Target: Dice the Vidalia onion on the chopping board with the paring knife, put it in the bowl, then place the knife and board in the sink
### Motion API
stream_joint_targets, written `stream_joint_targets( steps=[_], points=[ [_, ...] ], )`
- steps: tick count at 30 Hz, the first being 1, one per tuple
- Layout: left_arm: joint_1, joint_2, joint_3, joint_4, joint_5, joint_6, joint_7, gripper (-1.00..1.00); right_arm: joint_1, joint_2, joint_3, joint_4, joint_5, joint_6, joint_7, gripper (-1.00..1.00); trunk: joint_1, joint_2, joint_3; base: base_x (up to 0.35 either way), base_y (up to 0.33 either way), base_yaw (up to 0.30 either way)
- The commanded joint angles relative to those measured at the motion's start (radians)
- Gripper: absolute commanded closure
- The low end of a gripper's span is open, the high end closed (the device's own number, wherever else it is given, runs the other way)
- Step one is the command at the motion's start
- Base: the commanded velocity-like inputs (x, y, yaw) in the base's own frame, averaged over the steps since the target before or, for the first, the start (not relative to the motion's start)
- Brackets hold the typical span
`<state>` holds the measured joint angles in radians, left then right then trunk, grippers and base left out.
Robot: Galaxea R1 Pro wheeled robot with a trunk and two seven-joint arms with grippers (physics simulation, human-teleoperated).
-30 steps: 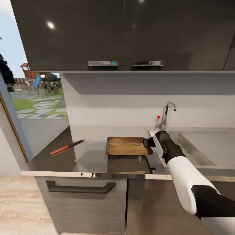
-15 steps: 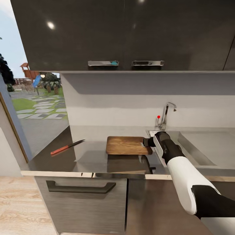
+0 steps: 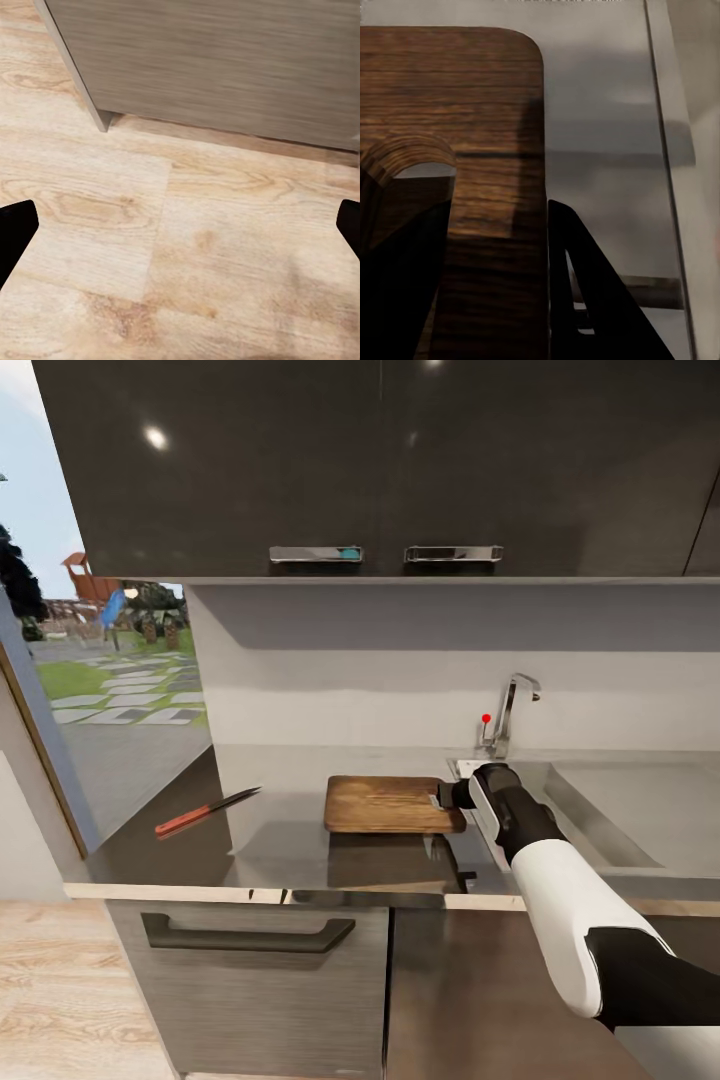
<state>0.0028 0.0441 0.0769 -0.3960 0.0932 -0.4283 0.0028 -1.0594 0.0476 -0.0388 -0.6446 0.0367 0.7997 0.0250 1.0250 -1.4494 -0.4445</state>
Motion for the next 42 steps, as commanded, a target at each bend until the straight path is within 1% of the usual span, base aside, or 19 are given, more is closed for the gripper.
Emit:
stream_joint_targets(
  steps=[1,4,8,11,32,37,42],
  points=[
    [0.000,0.000,-0.003,-0.001,0.010,-0.001,0.000,-1.00,-0.001,0.001,-0.004,-0.001,0.003,0.004,0.003,1.00,0.000,-0.001,-0.001,0.000,0.000,0.000],
    [0.000,0.000,-0.003,-0.001,0.010,-0.001,0.000,-1.00,0.000,0.002,-0.004,0.009,0.002,0.002,0.003,1.00,0.000,-0.001,-0.001,0.000,0.000,0.000],
    [0.000,0.000,-0.003,-0.001,0.010,-0.001,0.000,-1.00,0.000,0.002,-0.004,0.055,0.002,-0.053,0.004,1.00,0.000,-0.001,-0.001,0.000,0.000,0.000],
    [0.000,0.000,-0.003,0.000,0.010,-0.001,0.000,-1.00,0.000,0.001,-0.004,0.079,0.002,-0.070,0.004,1.00,0.000,-0.001,-0.001,0.000,0.000,0.000],
    [0.000,0.000,-0.003,-0.001,0.010,-0.001,0.000,-1.00,0.000,0.003,-0.005,0.102,0.000,-0.081,0.004,1.00,0.000,-0.001,-0.001,0.000,0.000,0.000],
    [0.000,0.000,-0.003,-0.001,0.010,-0.001,0.000,-1.00,0.000,0.002,-0.006,0.134,0.001,-0.124,0.004,1.00,0.000,-0.001,-0.001,0.000,0.000,0.000],
    [0.000,0.000,-0.003,-0.001,0.010,-0.001,0.000,-1.00,0.000,0.001,-0.006,0.151,0.002,-0.135,0.004,1.00,0.000,-0.001,-0.001,0.000,0.000,0.000]
  ],
)
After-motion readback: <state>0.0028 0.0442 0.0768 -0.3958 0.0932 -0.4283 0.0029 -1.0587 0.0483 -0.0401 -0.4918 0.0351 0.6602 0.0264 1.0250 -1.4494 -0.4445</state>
